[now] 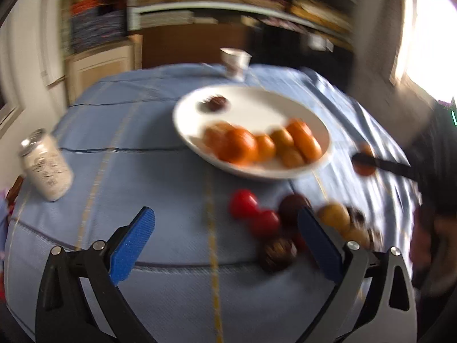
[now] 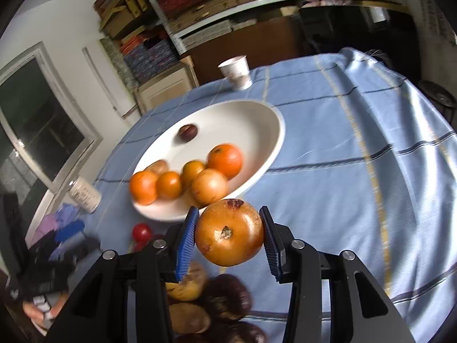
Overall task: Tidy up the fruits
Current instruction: 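Grasp a dark mangosteen with the left tool while the right tool holds the pinkish-yellow fruit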
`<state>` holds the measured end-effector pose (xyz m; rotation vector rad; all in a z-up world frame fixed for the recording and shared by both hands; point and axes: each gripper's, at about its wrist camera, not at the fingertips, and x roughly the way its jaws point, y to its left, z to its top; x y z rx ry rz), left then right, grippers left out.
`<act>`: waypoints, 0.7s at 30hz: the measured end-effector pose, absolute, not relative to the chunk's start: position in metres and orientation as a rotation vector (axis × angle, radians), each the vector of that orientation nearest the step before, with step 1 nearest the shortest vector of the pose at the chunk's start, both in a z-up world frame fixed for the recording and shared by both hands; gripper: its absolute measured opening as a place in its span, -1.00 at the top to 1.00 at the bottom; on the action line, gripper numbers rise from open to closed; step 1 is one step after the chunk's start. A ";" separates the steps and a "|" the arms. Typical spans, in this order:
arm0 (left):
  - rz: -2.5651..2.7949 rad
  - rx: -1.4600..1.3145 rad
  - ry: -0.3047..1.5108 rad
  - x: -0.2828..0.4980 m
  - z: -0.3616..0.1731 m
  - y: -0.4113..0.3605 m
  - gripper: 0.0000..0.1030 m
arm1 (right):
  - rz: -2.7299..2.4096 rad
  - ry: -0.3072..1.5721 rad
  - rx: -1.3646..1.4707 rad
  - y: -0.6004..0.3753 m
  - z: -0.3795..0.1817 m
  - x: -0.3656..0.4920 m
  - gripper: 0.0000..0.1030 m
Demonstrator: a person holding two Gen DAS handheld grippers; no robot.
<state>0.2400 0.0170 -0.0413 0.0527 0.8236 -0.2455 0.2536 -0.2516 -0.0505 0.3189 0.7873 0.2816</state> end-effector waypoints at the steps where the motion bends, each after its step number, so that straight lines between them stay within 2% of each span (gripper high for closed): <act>1: -0.266 0.073 0.838 0.238 -0.045 0.013 -0.91 | 0.279 0.791 0.324 -0.253 -0.052 0.255 0.15; 5: -0.304 0.127 0.910 0.240 -0.064 0.000 -0.91 | 0.292 0.812 0.324 -0.250 -0.055 0.257 0.15; 13: -0.322 0.199 0.932 0.238 -0.078 -0.013 -0.91 | 0.305 0.829 0.296 -0.243 -0.057 0.256 0.15; 14: -0.326 0.206 0.930 0.238 -0.079 -0.015 -0.87 | 0.308 0.831 0.295 -0.242 -0.057 0.256 0.14; 15: -0.332 0.214 0.928 0.237 -0.079 -0.017 -0.69 | 0.311 0.832 0.293 -0.242 -0.057 0.255 0.15; 18: -0.359 0.227 0.953 0.237 -0.083 -0.020 -0.34 | 0.315 0.831 0.288 -0.240 -0.057 0.256 0.14; 21: -0.375 0.229 0.967 0.238 -0.087 -0.021 -0.25 | 0.315 0.832 0.288 -0.240 -0.056 0.255 0.14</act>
